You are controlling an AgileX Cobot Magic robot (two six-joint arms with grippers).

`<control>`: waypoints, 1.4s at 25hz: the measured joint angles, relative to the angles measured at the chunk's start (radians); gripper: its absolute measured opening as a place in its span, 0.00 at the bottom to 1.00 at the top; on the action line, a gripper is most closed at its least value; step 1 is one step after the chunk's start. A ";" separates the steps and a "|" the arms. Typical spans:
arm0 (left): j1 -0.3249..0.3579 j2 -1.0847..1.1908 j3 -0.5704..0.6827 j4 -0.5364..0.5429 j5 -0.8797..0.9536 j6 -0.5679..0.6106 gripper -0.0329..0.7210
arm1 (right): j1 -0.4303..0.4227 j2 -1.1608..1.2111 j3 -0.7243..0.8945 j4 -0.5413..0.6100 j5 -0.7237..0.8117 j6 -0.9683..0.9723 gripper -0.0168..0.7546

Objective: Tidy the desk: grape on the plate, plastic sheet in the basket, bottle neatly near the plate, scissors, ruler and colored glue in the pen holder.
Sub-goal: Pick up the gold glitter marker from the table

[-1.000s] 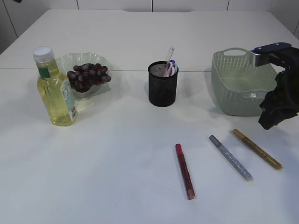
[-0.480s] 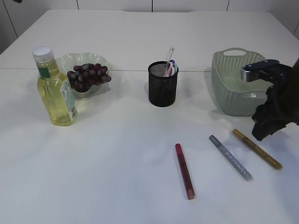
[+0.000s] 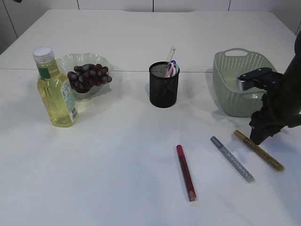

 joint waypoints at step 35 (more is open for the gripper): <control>0.000 0.000 0.000 0.000 0.000 0.000 0.36 | 0.000 0.121 -0.022 0.003 -0.014 -0.002 0.58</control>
